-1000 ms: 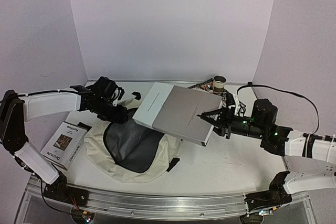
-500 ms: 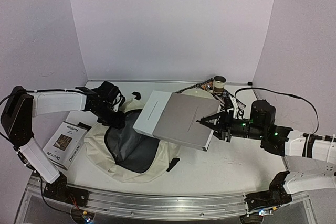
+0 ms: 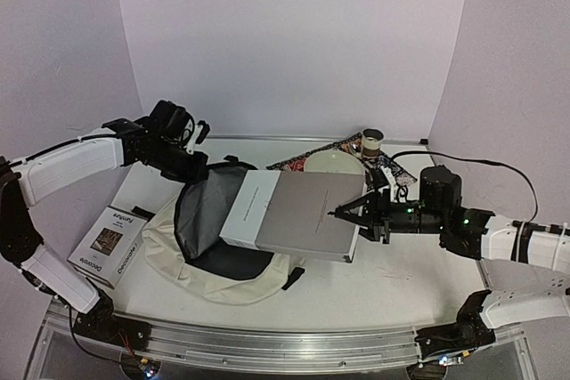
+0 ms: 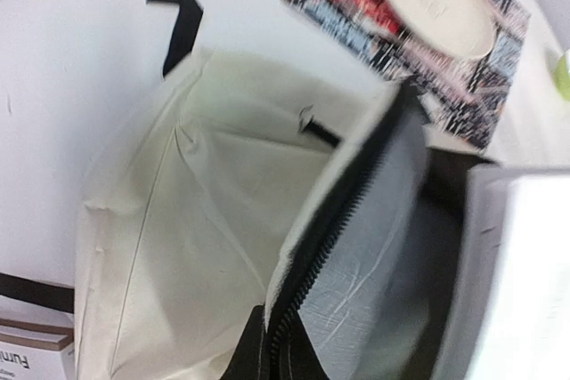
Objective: Pack the student bag
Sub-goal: Pick up the largest pocket of the bag from the student bag, then place the book in the largest pocket of the bag.
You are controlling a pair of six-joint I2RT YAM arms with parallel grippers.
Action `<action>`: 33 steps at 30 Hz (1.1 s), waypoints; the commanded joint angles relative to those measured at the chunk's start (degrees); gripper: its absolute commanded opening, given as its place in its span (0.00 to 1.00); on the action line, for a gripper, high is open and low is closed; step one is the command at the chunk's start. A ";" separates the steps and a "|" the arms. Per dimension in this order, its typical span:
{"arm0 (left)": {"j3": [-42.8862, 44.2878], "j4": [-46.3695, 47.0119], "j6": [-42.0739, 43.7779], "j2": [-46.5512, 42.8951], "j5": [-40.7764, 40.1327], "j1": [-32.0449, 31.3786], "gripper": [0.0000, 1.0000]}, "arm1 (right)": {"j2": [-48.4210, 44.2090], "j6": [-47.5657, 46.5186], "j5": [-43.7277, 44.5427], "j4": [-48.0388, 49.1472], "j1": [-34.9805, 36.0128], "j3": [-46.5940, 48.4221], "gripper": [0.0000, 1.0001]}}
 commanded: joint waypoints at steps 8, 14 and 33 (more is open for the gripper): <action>10.44 1.85 -1.23 -5.73 1.35 0.36 0.00 | 3.08 4.05 -0.67 5.42 0.52 1.13 0.27; 10.67 4.44 -3.00 -5.90 9.55 0.24 0.00 | 7.08 7.82 1.66 10.39 1.17 0.70 0.26; 8.99 14.36 -5.68 -9.16 24.82 -1.68 0.00 | 22.00 14.84 8.29 18.00 2.50 10.52 0.22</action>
